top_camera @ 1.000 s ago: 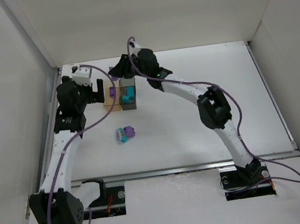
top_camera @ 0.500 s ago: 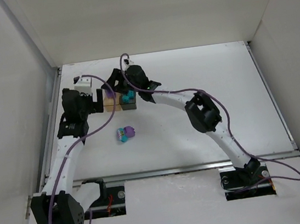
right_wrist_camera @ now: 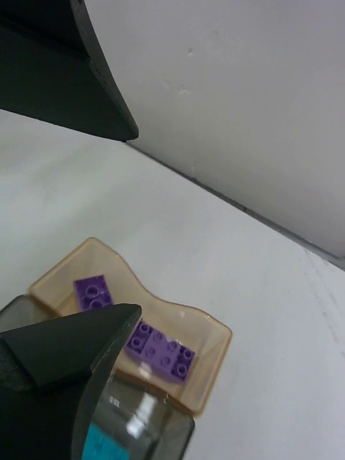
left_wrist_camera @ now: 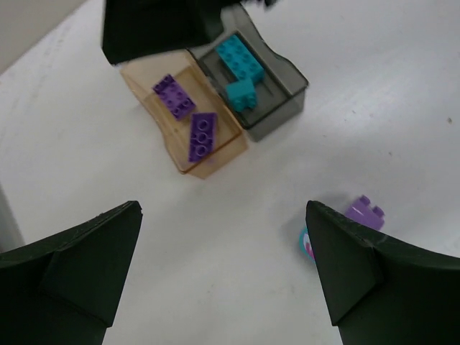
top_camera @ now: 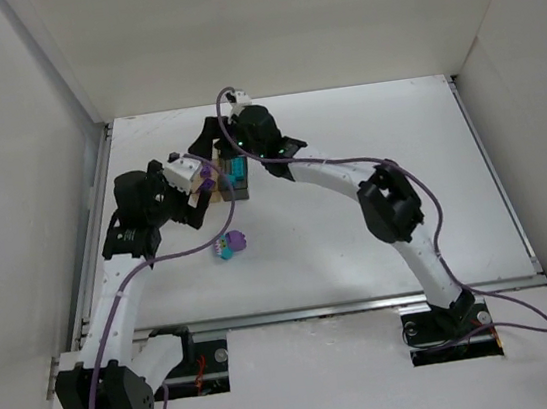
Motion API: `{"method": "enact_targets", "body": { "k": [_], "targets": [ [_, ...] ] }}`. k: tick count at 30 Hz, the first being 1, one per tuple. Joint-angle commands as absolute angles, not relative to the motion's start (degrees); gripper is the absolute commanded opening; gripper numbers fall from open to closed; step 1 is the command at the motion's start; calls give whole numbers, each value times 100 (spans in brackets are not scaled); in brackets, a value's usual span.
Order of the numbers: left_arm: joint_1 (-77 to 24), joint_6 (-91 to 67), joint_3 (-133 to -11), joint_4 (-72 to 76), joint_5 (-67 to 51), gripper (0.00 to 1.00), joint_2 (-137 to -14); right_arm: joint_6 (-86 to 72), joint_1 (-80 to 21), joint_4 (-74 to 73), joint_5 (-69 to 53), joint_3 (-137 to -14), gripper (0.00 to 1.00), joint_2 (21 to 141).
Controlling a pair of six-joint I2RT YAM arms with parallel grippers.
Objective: Sort the legos into containers by color
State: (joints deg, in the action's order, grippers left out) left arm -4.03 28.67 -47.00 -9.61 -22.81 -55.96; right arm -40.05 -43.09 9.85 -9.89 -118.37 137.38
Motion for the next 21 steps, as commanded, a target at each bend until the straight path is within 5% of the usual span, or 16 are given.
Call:
{"method": "enact_targets", "body": {
  "k": [1, 5, 10, 13, 21],
  "targets": [
    [-396, 3507, -5185, -1862, -3067, 96, -5931, -2055, -4271, 1336, -819, -11139, 100, 12047],
    [-89, 3358, -5108, -1750, -3321, 90, -5697, -276, -4140, 1336, -623, -9215, 100, 10646],
    [-35, 3953, -4580, -1836, -3191, 82, -5247, 1350, -3665, 1249, -3074, -7114, 100, 9625],
    [87, 3684, -4526, -1837, -2551, 82, -5186, 2712, -3980, 398, -3882, -7040, 100, 9746],
    [369, 2382, -4403, -1037, -976, 84, -5124, 3357, -4921, -211, -3033, -7664, 95, 10783]
  ]
}}
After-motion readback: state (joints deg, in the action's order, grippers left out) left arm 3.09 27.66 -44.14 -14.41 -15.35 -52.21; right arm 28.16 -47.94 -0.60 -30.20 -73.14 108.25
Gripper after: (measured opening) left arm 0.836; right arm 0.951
